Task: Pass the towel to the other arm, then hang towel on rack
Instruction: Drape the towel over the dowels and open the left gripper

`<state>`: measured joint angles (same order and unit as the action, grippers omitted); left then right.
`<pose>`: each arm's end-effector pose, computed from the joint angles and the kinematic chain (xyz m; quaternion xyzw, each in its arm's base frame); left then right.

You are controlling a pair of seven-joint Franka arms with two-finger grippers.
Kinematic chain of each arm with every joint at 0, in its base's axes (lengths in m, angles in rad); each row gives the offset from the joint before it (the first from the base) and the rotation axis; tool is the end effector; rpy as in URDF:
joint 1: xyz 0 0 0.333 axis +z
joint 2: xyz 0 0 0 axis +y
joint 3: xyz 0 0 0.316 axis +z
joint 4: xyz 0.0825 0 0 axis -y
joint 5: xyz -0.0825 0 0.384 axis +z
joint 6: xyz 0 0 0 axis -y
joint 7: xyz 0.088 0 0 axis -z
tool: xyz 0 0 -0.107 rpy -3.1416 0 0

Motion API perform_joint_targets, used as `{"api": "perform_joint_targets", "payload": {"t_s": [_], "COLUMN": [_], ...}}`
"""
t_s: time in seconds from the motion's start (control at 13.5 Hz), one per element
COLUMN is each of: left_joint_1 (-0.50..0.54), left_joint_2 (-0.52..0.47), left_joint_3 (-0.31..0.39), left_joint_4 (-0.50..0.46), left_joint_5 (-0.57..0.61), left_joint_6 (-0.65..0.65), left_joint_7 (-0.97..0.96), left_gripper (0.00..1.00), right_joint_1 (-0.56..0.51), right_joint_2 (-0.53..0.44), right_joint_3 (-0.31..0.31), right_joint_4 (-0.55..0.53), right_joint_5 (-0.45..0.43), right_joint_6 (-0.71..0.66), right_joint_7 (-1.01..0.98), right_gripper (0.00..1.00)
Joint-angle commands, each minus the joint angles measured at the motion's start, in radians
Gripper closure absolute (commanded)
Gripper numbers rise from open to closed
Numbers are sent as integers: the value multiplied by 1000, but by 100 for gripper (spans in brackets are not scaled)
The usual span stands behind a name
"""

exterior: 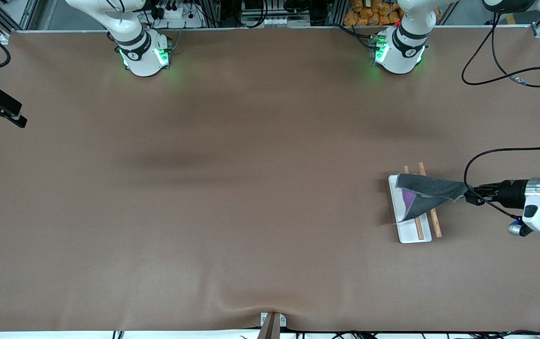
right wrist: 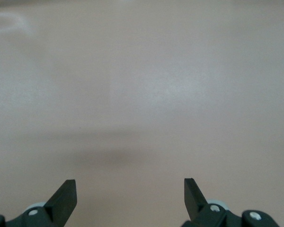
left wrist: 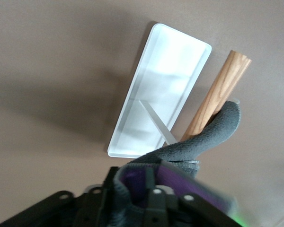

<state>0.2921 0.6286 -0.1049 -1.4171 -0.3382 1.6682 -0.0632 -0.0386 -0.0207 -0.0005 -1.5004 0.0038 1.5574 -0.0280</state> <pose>0.6692 0.1062 0.3147 0.9486 0.1710 -0.1708 0.2041 0.5465 -0.0210 0.6679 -0.9992 0.0054 -0.0389 0.0006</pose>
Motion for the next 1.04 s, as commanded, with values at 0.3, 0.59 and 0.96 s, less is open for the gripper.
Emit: {"api": "perform_joint_targets", "payload": {"t_s": [0.3, 0.59, 0.96], "left_joint_1": [2, -8, -25], "left_joint_2": [-32, -69, -130], "left_joint_3": [-9, -12, -13], "left_joint_4": [13, 17, 17], "left_joint_5": [-18, -12, 2], "left_joint_6": [-15, -56, -114], "left_joint_7": [-20, -73, -96], "left_gripper": [0, 0, 0], "right_joint_1": [-1, 2, 2], "right_joint_2": [-5, -5, -5], "right_joint_3": [2, 2, 2], "right_joint_4": [17, 17, 17], "right_joint_5": [-10, -11, -11], "right_joint_6": [-7, -8, -8], "right_joint_7": [-6, -6, -6], "right_gripper": [0, 0, 0]}}
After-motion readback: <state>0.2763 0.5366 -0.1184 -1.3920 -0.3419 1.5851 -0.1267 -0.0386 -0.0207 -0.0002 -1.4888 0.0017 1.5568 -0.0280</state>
